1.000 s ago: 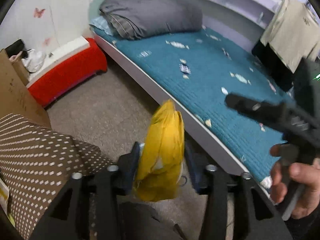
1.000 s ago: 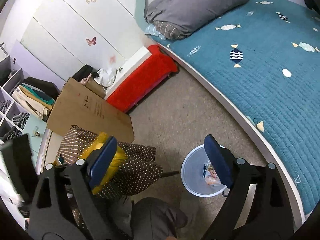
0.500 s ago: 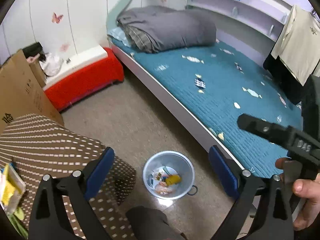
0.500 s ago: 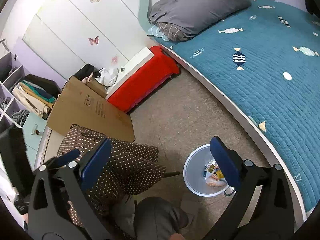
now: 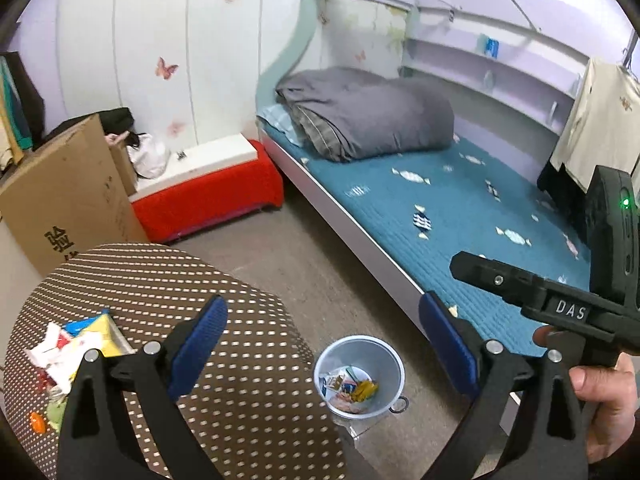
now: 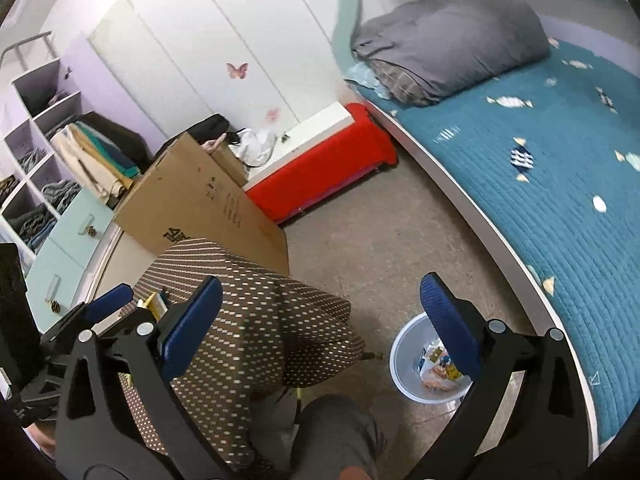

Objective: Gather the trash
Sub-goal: 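Move both open tools back over the polka-dot table, then grasp the orange plastic lid with the left gripper while the right gripper grasps the green leaves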

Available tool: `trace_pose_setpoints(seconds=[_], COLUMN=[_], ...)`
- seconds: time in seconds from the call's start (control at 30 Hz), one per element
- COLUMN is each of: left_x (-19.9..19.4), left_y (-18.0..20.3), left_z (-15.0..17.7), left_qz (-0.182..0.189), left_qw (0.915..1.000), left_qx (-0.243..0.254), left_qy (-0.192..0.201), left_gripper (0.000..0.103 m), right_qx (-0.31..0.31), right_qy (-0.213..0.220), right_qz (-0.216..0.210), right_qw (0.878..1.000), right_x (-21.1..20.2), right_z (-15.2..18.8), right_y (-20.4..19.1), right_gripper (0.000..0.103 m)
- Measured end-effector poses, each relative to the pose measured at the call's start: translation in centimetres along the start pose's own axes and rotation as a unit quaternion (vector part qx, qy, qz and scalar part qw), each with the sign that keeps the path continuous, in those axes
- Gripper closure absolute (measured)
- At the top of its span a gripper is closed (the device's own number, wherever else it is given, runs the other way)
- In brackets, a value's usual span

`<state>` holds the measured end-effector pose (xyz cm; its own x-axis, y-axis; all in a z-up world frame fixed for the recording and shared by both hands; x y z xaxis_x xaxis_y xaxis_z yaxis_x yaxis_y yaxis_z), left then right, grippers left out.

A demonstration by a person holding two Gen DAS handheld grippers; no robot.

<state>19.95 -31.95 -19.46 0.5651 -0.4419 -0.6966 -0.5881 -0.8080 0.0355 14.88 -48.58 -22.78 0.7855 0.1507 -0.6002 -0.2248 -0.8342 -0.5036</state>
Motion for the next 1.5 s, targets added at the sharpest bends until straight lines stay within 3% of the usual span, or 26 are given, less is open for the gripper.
trace_pose_setpoints(seconds=[0.57,0.97,1.2,1.5], left_x=[-9.6,-15.4,-16.6,-15.4], left_y=[-8.1,-16.9,-23.8,-31.3], left_z=[0.2,4.4,9.1,15.7], left_qz=[-0.046,-0.102,-0.149,-0.204], left_qw=[0.9944,0.9809,0.9683,0.954], left_qx=[-0.057,-0.122,-0.174,-0.216], left_qy=[0.076,0.111,0.099,0.043], left_gripper=[0.007,0.007,0.007,0.007], right_qx=[-0.107,-0.197,-0.245,-0.292], right_qy=[0.012,-0.003,-0.036,-0.089], right_qz=[-0.036,-0.062,-0.065,-0.081], right_qw=[0.994,0.978,0.967,0.949], right_x=[-1.4,-0.1,2.6,6.8], right_z=[0.1,2.8,5.9,10.7], right_y=[-12.7,-22.2,-26.0,-29.8], right_gripper=[0.006,0.006,0.006,0.006])
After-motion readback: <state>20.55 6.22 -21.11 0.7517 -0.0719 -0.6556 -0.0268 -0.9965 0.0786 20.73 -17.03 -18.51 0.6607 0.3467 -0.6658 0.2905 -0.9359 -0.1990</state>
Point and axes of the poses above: each gripper's, at about its wrist camera, not at the fingertips, and x roughly the way its jaws point, y to its right, z to its underside, the point moved 7 cm from there along x, roughly the way its jaws point, and after that the axes turned 1 degree about -y, right-handed, at the moved point
